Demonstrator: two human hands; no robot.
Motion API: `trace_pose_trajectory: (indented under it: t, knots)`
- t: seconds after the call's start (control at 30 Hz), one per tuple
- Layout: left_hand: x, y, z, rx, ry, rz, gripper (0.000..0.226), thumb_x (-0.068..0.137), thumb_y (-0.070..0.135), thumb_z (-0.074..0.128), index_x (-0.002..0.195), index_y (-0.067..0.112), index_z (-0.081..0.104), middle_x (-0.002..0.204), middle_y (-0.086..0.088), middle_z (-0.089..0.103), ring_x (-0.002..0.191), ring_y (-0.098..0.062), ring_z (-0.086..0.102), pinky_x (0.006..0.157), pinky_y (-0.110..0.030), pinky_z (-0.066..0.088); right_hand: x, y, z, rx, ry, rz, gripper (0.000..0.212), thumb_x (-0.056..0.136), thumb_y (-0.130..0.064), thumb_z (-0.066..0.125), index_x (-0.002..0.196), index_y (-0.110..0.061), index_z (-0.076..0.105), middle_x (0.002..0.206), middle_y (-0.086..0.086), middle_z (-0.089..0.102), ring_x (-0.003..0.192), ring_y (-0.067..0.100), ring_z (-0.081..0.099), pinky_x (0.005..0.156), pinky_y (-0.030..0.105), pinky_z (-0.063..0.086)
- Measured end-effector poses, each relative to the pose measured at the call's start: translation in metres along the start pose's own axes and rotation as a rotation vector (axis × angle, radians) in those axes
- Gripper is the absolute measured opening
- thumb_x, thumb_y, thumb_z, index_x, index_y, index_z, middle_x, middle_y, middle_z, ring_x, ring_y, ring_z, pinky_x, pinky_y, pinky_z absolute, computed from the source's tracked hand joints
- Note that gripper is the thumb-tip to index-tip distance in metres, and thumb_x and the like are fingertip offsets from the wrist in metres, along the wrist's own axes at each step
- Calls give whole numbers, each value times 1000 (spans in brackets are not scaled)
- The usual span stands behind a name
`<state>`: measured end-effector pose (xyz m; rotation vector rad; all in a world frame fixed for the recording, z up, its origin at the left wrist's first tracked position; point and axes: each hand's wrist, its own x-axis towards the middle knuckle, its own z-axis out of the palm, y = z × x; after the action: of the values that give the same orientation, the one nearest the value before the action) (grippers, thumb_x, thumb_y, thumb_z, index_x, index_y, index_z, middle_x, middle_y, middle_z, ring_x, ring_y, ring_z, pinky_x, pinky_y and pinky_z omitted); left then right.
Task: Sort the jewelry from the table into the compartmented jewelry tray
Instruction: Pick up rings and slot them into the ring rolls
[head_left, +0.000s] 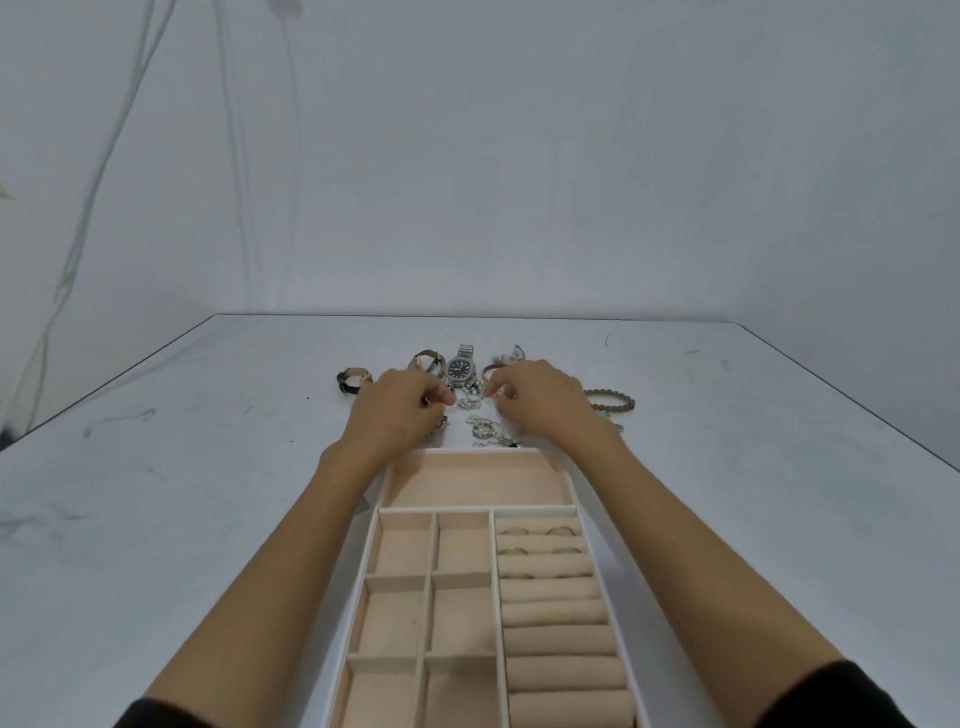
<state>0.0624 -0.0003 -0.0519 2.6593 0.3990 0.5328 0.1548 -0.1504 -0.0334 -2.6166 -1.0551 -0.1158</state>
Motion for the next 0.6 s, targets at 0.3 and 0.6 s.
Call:
trace_pose_trajectory:
  t: [0.3,0.6]
  knots:
    - [22,4,15,288,-10,100,29,96,30,52,122,35,62,113,2,62,114,-23,51,86,-35,37,26,-3,22,-117,124,-87,27,94,-17,52,106,-32,71,109,1,65,109,24,56,78,32,38]
    - [31,4,19,272,43,34,15,86,41,61,92,30,69,99,5,70,100,-19,60,78,-31,37,26,0,26,-80,170,-80,21,89,-7,53,91,-22,67,104,2,62,103,24,55,72,32,39]
